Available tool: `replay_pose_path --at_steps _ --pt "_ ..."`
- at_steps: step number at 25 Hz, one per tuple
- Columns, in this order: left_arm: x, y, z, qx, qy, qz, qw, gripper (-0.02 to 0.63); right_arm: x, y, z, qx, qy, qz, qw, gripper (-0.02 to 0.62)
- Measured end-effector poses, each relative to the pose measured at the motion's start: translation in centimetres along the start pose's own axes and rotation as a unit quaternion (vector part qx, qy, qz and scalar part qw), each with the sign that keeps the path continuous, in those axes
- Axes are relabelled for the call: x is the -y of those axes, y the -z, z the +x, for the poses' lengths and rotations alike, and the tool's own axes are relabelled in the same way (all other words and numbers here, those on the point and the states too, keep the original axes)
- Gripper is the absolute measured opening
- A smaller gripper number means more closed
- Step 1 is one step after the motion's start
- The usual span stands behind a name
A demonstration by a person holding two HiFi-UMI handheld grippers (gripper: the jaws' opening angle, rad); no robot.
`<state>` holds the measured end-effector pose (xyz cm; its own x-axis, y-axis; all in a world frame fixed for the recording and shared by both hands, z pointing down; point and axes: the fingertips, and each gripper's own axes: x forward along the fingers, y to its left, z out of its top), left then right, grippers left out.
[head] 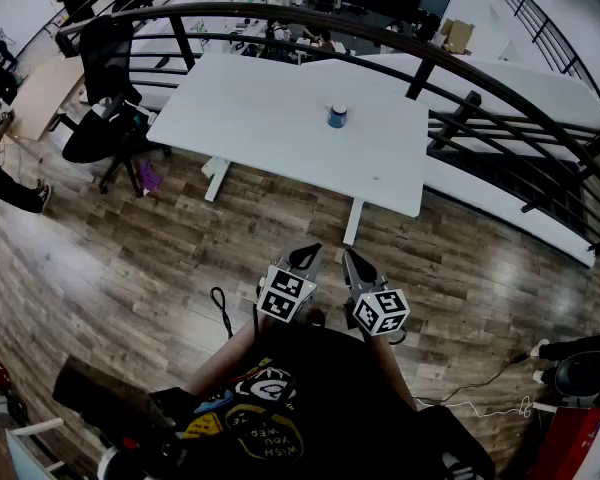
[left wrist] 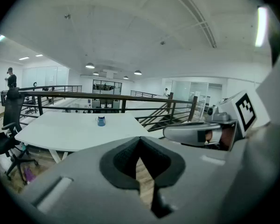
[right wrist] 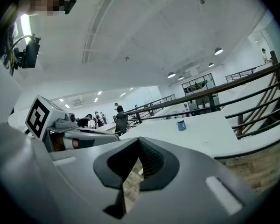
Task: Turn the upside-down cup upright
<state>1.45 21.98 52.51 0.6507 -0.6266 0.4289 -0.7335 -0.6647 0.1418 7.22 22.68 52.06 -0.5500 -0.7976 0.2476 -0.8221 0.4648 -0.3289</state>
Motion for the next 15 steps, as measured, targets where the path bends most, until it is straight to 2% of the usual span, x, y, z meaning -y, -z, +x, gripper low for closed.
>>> replay_pose_path --at_steps 15 --pt "-1.1 0.9 -1.1 0.000 -0.010 -0.007 0.9999 0.005 -1.0 0.7 1.0 -0.009 -0.011 -0.006 1.000 -0.002"
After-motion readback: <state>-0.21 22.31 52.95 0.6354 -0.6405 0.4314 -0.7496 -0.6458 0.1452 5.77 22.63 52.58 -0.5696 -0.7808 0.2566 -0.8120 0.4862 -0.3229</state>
